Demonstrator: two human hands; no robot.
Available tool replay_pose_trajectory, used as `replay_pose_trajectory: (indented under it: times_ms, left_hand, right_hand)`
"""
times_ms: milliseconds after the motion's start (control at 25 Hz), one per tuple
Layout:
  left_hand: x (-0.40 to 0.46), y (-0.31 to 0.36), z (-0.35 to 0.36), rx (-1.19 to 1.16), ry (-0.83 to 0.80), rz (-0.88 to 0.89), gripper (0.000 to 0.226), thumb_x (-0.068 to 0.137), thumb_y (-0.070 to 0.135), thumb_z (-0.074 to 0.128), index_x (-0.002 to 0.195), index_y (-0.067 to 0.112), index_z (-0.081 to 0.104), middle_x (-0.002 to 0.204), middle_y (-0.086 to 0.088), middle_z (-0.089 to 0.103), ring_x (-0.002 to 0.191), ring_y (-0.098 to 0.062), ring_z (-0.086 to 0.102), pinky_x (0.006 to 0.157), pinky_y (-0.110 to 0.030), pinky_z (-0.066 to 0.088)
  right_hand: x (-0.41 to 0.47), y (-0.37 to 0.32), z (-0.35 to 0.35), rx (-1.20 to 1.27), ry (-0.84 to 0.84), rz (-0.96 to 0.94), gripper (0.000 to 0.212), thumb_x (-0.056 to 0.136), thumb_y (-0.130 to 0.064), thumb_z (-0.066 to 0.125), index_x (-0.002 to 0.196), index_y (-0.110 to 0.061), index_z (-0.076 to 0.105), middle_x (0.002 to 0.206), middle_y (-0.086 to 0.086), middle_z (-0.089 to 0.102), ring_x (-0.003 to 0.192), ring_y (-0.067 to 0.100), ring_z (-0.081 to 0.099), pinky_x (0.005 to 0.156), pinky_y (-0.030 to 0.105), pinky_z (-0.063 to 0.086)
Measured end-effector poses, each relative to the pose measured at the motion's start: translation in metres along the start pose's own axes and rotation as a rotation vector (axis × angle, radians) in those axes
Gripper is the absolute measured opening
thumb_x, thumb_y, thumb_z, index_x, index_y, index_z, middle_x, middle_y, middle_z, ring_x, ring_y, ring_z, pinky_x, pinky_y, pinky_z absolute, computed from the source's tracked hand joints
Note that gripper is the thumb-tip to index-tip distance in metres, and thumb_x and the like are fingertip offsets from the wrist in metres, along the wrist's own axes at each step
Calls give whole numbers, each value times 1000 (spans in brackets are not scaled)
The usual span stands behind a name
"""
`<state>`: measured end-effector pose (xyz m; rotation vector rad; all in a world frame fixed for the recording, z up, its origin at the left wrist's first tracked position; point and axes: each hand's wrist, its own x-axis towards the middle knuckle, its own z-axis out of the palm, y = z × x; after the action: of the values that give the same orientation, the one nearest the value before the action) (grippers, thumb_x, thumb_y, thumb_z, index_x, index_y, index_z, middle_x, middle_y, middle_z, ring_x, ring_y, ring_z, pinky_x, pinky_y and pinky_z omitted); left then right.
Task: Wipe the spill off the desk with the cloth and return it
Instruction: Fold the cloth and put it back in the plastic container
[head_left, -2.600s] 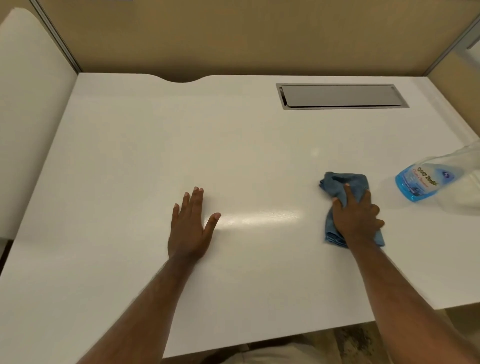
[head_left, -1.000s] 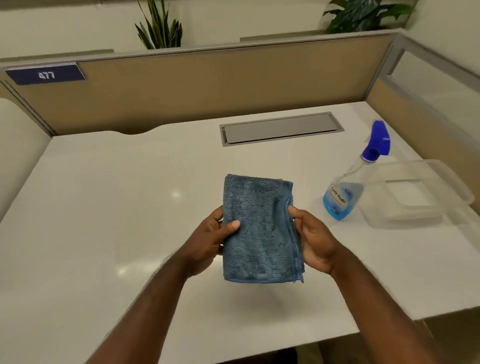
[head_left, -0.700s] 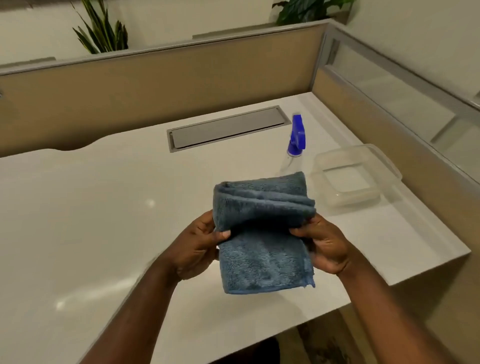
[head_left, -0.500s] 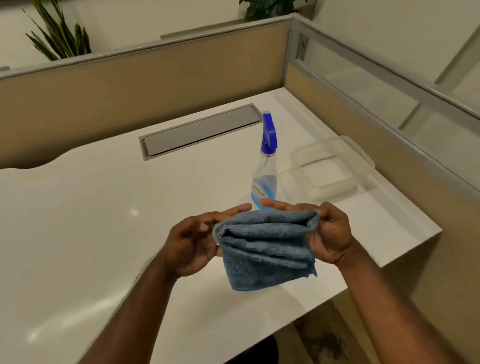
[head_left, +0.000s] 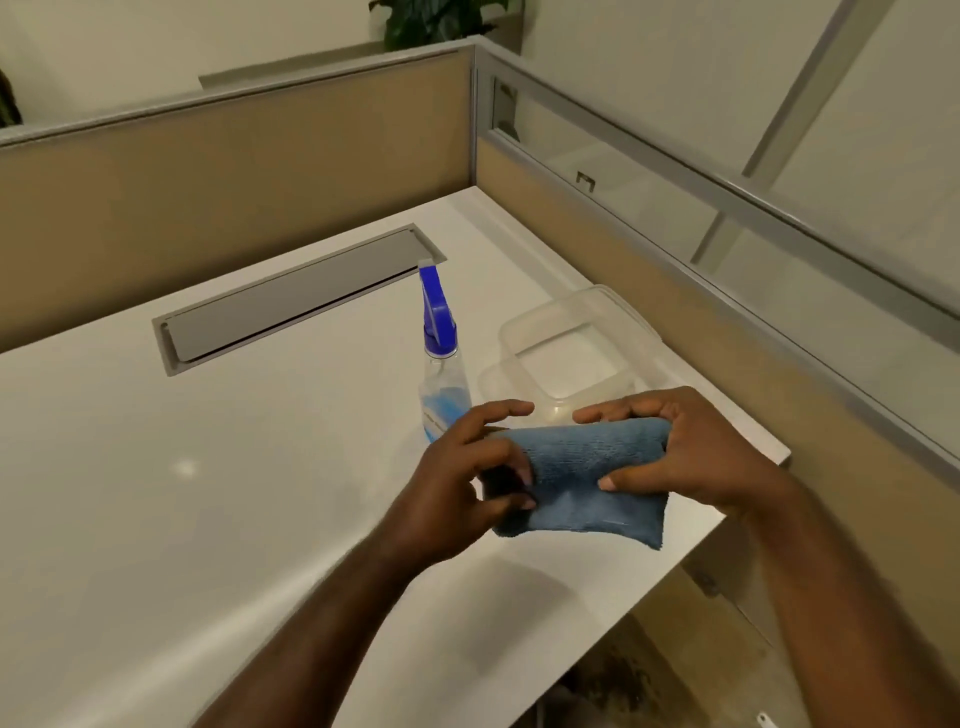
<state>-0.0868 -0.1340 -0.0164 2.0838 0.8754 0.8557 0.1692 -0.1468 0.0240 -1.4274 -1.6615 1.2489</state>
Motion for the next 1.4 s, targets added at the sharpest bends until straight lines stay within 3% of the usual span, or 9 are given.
replay_pose_trajectory:
  times_ms: [120, 240, 400, 520, 640, 760, 880, 1240, 1400]
  left_hand:
    - [36, 4, 41, 190, 144, -47, 24, 87, 33, 69, 110, 31, 66, 155, 8, 30, 140, -8, 30, 107, -20, 37]
    - [87, 14, 72, 164, 169, -283, 49, 90, 69, 33, 136, 53, 38, 157, 24, 1, 144, 5, 9, 109, -14, 15]
    - [165, 9, 85, -709, 431, -573, 49, 87, 66, 45, 121, 35, 61, 129, 4, 66, 112, -8, 63, 85, -20, 53]
    - [193, -14, 79, -765, 545, -688, 34, 87, 35, 67, 115, 16, 64, 103, -3, 76, 91, -17, 73, 65, -24, 56]
    - [198, -36, 78, -743, 611, -717, 28, 88, 12, 67, 115, 12, 63, 101, -4, 76, 89, -18, 73, 62, -25, 55]
    - [197, -49, 75, -823, 603, -717, 32, 89, 9, 65, 120, 11, 60, 110, -6, 74, 98, -23, 71, 71, -32, 58]
    - [196, -56, 80, -884, 562, -752, 36, 91, 10, 62, 126, 10, 55, 119, -10, 70, 106, -26, 68, 85, -41, 58]
    - [190, -66, 88, 89, 288, -664, 90, 82, 18, 74, 152, 27, 18, 152, -5, 31, 133, -22, 41, 101, -24, 39]
    - [193, -67, 95, 581, 92, -736, 91, 83, 40, 70, 153, 27, 14, 163, -3, -11, 145, -28, 16, 113, -41, 29]
  right_hand:
    - [14, 10, -34, -168, 276, -170, 49, 59, 6, 81, 86, -34, 75, 96, -16, 75, 97, 12, 70, 80, 26, 59]
    - [44, 31, -46, -406, 647, -491, 30, 70, -7, 78, 99, -14, 74, 106, -7, 70, 108, 17, 66, 98, 45, 50]
    - [92, 61, -39, -750, 729, -761, 24, 81, -20, 73, 99, -4, 75, 108, 7, 74, 108, 24, 67, 99, 42, 45]
    - [114, 82, -41, -802, 542, -761, 37, 77, -29, 77, 108, -9, 73, 117, 6, 71, 116, 23, 63, 104, 45, 42]
    - [128, 92, -58, -392, 402, -635, 61, 73, -53, 74, 119, -13, 65, 124, 2, 66, 121, 17, 58, 105, 32, 40]
    - [160, 87, -82, 95, 369, -129, 73, 66, -57, 76, 128, -32, 49, 133, -9, 52, 118, 9, 53, 92, 19, 44]
    - [193, 94, -90, 472, -121, 278, 69, 67, -51, 78, 127, -31, 50, 129, -3, 60, 113, 22, 63, 89, 41, 55]
    - [221, 117, -63, 411, -260, 399, 29, 97, -26, 54, 125, -18, 56, 120, 6, 68, 106, 24, 66, 94, 45, 53]
    - [228, 119, -61, 338, -294, 415, 13, 97, -18, 52, 101, -27, 62, 112, 4, 70, 102, 22, 67, 93, 43, 53]
